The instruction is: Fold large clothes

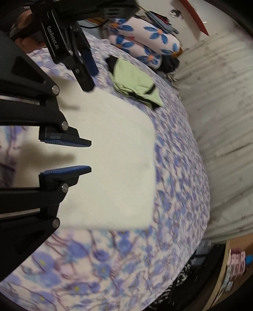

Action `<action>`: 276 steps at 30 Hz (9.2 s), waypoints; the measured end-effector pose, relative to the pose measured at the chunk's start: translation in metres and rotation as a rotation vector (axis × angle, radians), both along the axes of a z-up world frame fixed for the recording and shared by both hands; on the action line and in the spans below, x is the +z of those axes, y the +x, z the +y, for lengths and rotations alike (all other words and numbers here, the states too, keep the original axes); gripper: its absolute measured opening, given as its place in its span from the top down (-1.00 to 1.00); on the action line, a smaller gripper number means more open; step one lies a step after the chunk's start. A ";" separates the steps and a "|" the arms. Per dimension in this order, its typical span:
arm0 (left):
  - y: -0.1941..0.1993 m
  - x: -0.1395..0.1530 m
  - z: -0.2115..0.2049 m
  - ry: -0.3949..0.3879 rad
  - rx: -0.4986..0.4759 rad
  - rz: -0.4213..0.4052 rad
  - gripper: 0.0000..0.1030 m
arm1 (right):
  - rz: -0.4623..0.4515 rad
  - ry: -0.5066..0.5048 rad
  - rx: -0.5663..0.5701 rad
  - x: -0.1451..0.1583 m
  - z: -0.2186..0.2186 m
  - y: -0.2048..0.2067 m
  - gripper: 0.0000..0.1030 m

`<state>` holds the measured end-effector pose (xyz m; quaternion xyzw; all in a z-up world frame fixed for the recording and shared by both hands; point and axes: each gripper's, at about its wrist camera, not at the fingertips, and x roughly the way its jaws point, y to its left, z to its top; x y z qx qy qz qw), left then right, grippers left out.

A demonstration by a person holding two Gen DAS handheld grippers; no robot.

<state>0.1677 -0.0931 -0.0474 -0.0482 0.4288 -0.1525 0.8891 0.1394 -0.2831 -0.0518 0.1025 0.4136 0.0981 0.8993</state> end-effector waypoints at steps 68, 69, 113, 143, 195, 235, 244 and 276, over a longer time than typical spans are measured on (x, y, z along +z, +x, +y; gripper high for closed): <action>0.049 -0.008 0.059 -0.202 -0.093 0.266 -0.61 | 0.256 0.268 -0.087 -0.001 -0.117 0.034 -0.30; 0.055 -0.014 0.058 -0.209 -0.101 0.282 -0.61 | 0.265 0.278 -0.082 -0.008 -0.119 0.040 -0.38; 0.088 -0.052 -0.007 -0.108 -0.189 0.172 -0.35 | 0.196 0.372 0.141 -0.057 -0.075 0.095 0.04; 0.052 0.091 0.283 -0.025 0.068 0.048 -0.32 | 0.090 0.427 0.412 0.062 0.194 0.126 0.08; 0.249 -0.003 0.397 0.262 0.324 -0.022 0.68 | 0.078 0.097 0.221 -0.020 0.296 0.313 1.00; -0.078 0.037 0.173 0.093 0.264 -0.069 -0.85 | 0.093 0.056 0.097 0.021 0.147 -0.011 -0.51; -0.129 0.027 0.144 0.093 0.298 -0.018 -0.93 | 0.117 0.019 0.049 0.016 0.134 -0.068 -0.52; -0.182 0.077 0.111 0.220 0.351 -0.106 -0.94 | -0.038 -0.118 -0.008 0.064 0.127 -0.125 -0.52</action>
